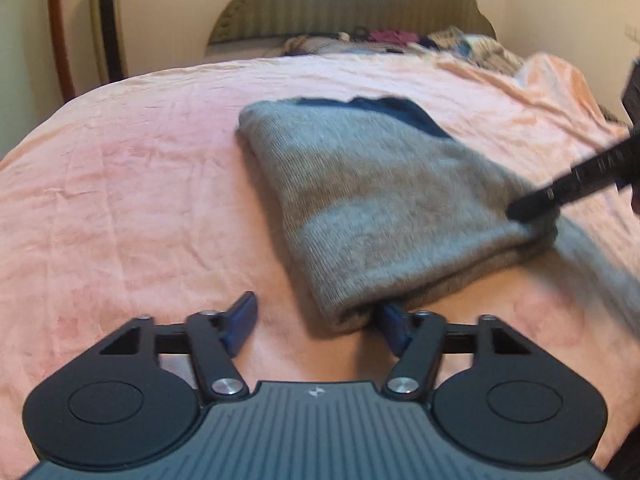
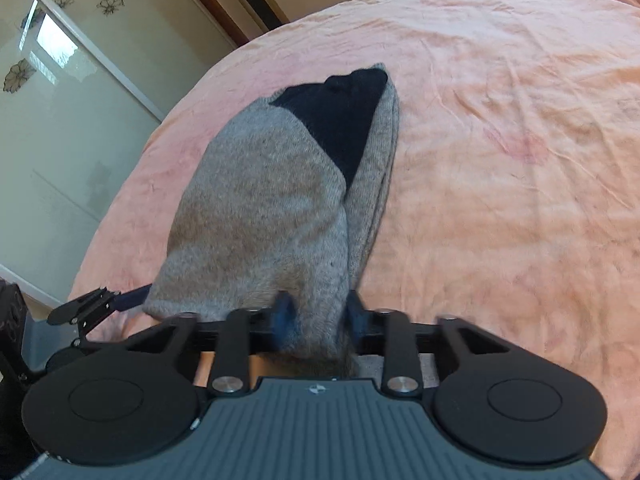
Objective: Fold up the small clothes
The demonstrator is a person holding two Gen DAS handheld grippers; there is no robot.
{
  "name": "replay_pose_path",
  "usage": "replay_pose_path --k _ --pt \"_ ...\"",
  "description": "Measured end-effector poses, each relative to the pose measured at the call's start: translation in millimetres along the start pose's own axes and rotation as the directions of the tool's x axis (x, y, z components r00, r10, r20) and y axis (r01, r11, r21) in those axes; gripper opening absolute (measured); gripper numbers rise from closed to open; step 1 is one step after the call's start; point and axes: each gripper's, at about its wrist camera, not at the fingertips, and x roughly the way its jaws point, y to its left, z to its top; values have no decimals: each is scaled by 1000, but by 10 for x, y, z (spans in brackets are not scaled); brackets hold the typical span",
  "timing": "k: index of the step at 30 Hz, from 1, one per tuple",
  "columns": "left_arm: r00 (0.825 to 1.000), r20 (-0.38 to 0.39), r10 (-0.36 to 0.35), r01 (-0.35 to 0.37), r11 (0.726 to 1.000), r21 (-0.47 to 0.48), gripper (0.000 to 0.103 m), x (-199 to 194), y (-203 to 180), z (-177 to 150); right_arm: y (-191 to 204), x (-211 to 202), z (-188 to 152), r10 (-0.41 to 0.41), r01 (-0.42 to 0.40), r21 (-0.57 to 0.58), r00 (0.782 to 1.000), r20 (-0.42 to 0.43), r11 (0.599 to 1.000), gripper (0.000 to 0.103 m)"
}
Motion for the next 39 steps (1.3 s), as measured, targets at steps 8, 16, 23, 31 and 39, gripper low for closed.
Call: replay_pose_path --k 8,16,23,31,39 --pt "999 0 -34 34 998 -45 13 -84 139 -116 -80 -34 -187 1 -3 -61 999 -34 998 12" --pt "997 61 -49 52 997 -50 20 -79 130 -183 -265 -218 555 45 -51 32 987 157 998 83" --pt "996 79 -34 34 999 1 29 -95 24 -227 -414 547 1295 33 -43 146 997 69 988 50" --pt "993 62 -100 98 995 35 87 -65 1 -235 -679 803 1226 -6 -3 152 998 60 988 7" --pt "959 76 -272 282 895 -345 87 -238 578 -101 -658 128 773 221 -246 233 967 131 941 78"
